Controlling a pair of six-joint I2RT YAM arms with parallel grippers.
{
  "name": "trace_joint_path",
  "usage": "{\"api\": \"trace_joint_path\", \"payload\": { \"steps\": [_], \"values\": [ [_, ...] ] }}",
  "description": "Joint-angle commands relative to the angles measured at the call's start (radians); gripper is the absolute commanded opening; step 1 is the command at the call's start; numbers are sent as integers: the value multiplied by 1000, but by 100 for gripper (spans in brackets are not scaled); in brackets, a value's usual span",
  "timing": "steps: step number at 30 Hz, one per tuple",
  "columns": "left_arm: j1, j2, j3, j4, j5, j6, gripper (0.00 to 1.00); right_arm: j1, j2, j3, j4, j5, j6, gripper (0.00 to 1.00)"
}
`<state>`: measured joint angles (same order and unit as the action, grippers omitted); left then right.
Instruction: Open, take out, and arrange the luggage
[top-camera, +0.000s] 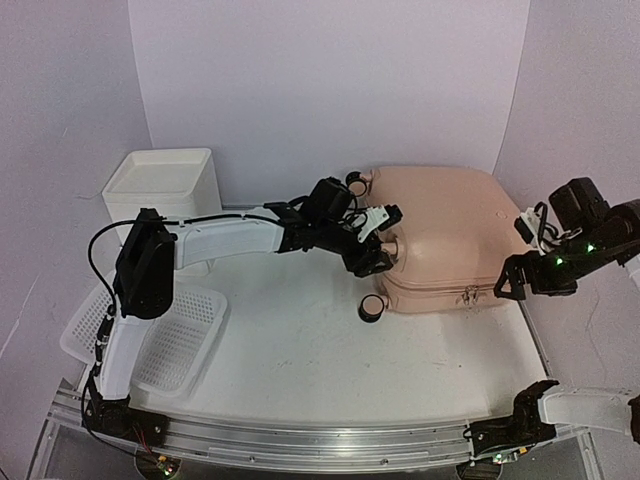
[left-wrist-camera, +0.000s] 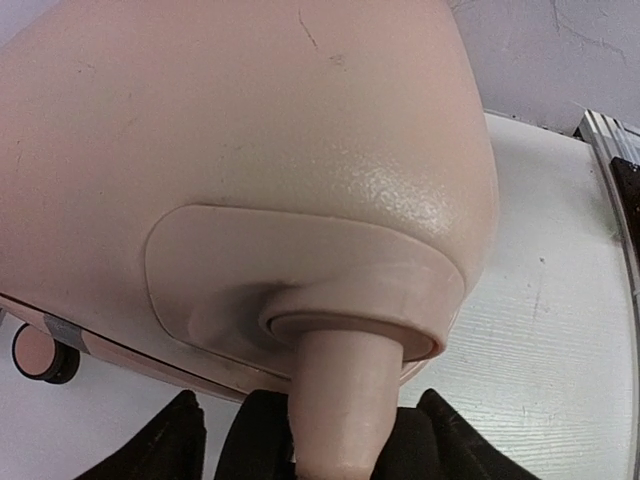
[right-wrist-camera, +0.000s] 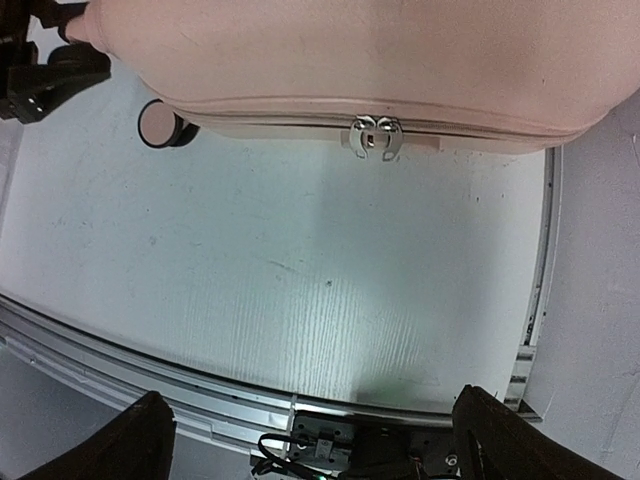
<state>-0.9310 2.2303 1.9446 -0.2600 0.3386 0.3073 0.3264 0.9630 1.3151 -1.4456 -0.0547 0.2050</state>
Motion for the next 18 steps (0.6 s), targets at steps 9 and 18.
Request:
{"api": "trace_joint_path", "payload": {
  "steps": [9, 18],
  "values": [
    [24, -143, -124, 32, -81, -83, 40, 5, 0, -144, 76, 29, -25, 98],
    [133, -317, -292, 13, 21, -251, 17, 4, -34, -358, 398, -111, 34, 98]
  ]
}}
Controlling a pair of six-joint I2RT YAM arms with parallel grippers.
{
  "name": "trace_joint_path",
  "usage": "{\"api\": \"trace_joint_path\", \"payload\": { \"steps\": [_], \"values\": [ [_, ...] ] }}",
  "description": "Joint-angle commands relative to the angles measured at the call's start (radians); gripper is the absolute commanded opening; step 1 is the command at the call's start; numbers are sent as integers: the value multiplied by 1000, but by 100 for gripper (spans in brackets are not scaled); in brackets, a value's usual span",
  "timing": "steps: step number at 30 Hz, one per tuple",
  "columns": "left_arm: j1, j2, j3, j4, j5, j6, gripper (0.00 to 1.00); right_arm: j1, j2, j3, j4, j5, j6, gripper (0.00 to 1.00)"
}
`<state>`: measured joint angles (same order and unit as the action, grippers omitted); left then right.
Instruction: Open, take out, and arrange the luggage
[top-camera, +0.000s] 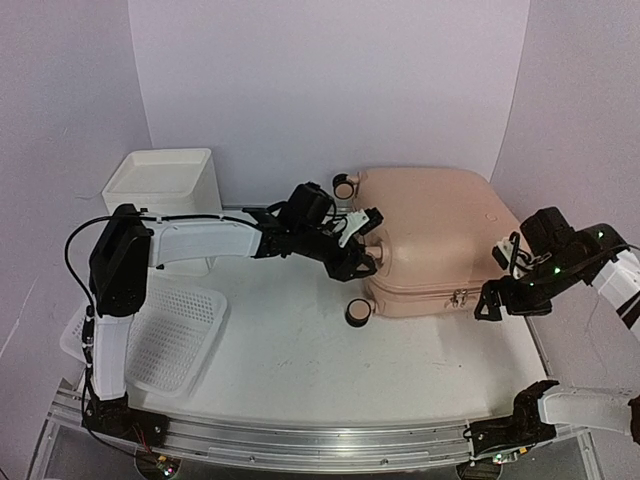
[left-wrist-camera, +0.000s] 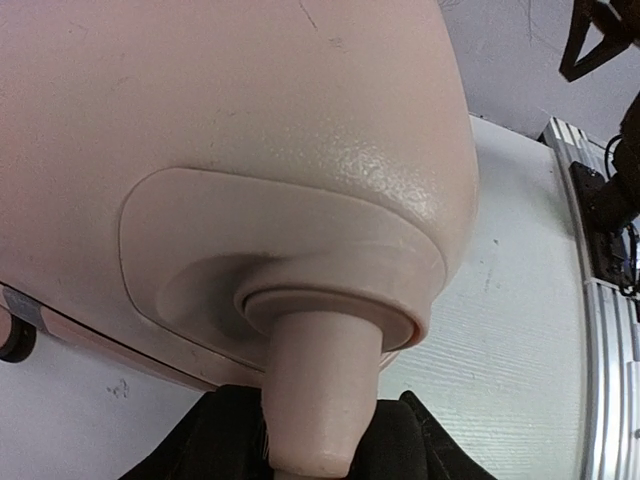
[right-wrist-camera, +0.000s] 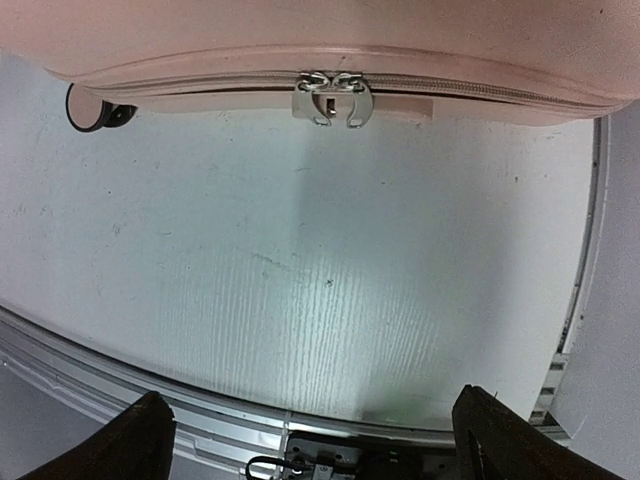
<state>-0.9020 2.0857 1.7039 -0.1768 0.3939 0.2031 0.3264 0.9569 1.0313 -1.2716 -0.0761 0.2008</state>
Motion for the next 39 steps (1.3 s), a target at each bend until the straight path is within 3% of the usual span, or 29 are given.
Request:
{"api": "trace_joint_path", "payload": {
  "steps": [1, 6, 10, 16, 27, 39],
  "values": [
    [110, -191, -68, -83, -24, -155, 17, 4, -25, -99, 273, -115, 51, 95],
    [121, -259, -108, -200, 8, -194, 14, 5, 3, -233, 552, -211, 107, 61],
    [124, -276, -113, -265, 35, -228, 14, 5, -4, -349, 790, -267, 154, 54],
    [130, -297, -110, -298, 9, -274, 14, 6, 53, -461, 1058, -237, 240, 51],
    [138, -266, -83, -336, 157, -392, 14, 6, 49, -614, 1258, -81, 308, 29],
    [138, -200, -39, -336, 290, -453, 14, 7, 82, -682, 1443, -139, 349, 37]
  ]
}}
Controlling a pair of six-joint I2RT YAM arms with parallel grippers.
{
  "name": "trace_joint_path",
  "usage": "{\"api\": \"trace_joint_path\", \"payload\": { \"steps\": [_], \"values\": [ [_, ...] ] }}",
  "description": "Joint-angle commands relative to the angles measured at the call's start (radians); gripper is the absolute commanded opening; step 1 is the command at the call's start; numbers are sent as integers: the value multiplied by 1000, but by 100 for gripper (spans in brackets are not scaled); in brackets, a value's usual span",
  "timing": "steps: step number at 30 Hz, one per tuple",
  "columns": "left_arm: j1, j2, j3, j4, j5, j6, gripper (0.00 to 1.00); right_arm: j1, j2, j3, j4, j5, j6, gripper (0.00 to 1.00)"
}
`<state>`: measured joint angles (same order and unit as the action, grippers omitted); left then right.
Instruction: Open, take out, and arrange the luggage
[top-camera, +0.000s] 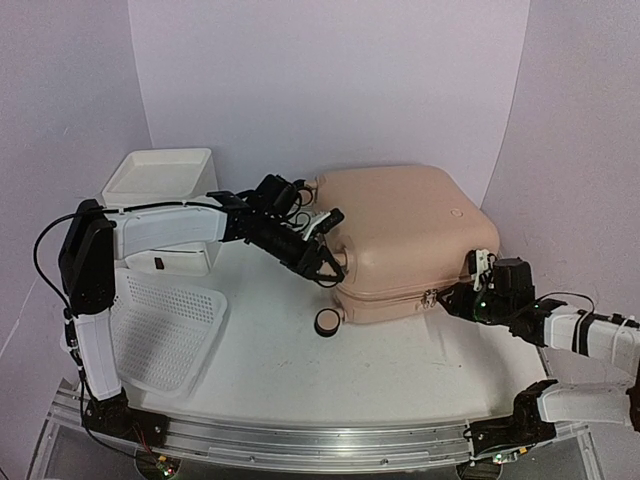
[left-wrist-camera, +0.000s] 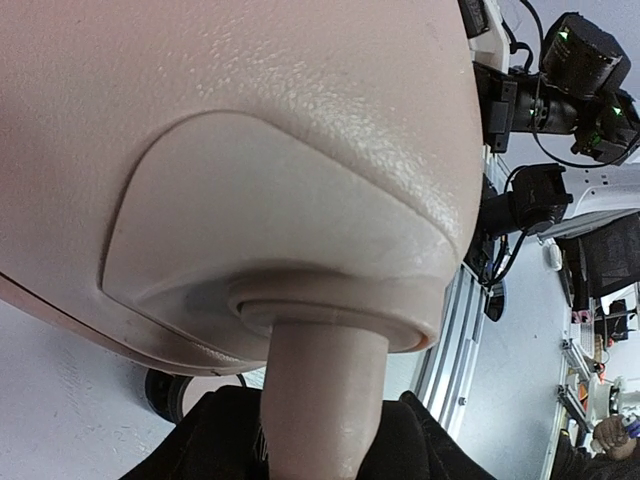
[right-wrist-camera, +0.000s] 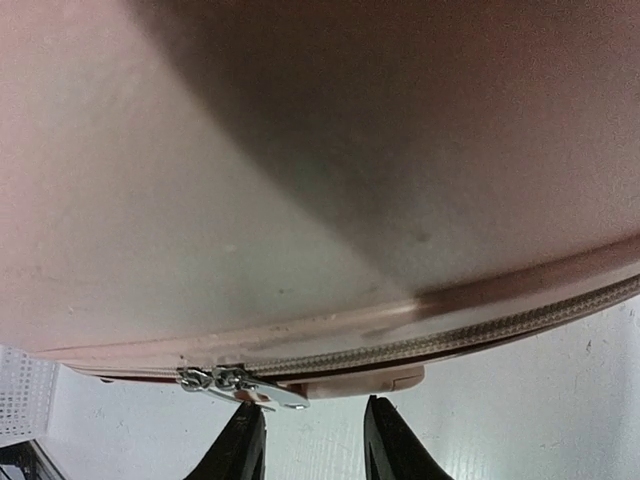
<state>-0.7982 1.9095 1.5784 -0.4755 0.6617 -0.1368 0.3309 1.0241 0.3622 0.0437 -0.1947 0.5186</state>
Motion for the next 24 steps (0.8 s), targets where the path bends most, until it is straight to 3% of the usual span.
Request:
{"api": "trace_joint_path", "payload": {
  "steps": [1, 7, 15, 24],
  "values": [
    [35, -15, 96, -37, 48, -125, 14, 2, 20, -16, 139, -19, 34, 37],
    [33, 33, 192, -35, 152, -252, 14, 2, 68, -15, 200, 17, 31, 38],
    [27, 47, 235, -31, 126, -291, 14, 2, 144, -7, 298, 15, 45, 37],
    [28, 32, 204, -30, 95, -310, 14, 2, 154, -3, 296, 49, 14, 11]
  ]
}}
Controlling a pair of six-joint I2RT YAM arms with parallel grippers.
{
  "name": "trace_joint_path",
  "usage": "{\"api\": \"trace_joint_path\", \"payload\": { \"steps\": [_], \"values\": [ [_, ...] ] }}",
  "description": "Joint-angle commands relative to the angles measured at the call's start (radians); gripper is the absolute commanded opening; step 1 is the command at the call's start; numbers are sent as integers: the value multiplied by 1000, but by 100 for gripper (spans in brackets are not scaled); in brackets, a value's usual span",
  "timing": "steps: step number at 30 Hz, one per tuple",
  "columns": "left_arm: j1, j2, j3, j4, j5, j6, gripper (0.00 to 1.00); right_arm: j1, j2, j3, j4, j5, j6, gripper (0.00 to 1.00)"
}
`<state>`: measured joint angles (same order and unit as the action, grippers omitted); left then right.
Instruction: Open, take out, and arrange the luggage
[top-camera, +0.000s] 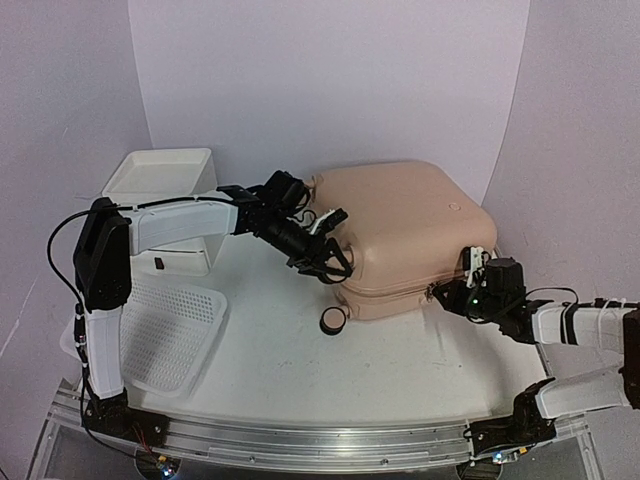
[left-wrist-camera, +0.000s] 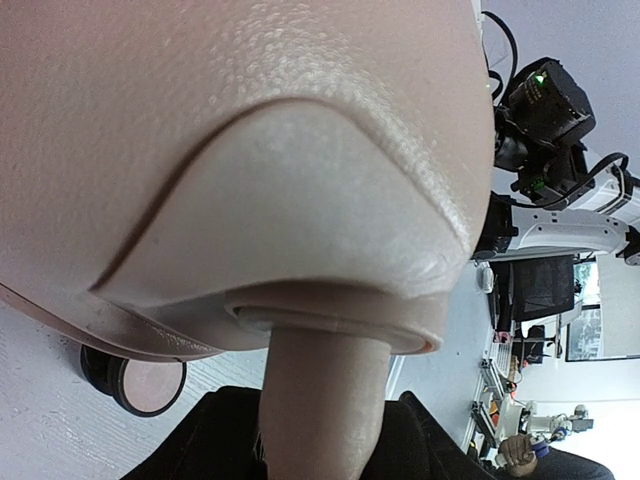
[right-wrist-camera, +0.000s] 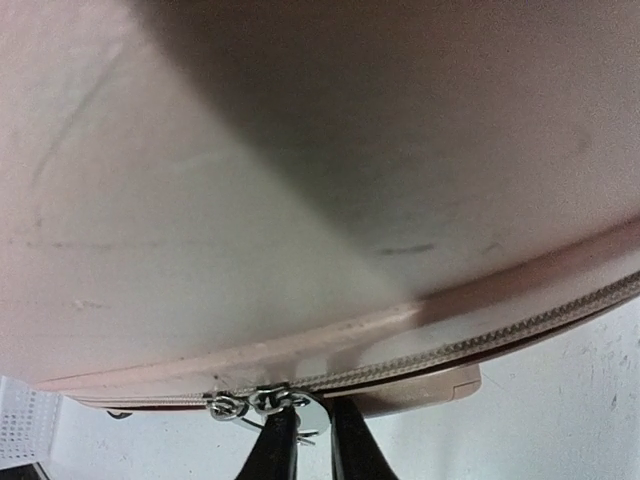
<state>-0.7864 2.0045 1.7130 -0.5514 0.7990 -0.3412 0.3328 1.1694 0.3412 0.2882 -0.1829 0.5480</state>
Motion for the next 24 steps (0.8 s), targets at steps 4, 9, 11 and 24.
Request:
{"api": "trace_joint_path", "payload": {
  "steps": [4, 9, 11, 24],
  "values": [
    [20, -75, 58, 47, -57, -105, 13, 0, -2, 24, 15, 54, -34, 4],
    [27, -88, 34, 47, -74, -106, 13, -1, -54, 41, -89, 91, -72, 0],
    [31, -92, 26, 46, -83, -108, 12, 0, -78, 68, -181, 123, -96, 0],
    [80, -161, -49, 16, -180, -56, 10, 0, -119, 189, -613, 429, -511, 0]
  ]
}}
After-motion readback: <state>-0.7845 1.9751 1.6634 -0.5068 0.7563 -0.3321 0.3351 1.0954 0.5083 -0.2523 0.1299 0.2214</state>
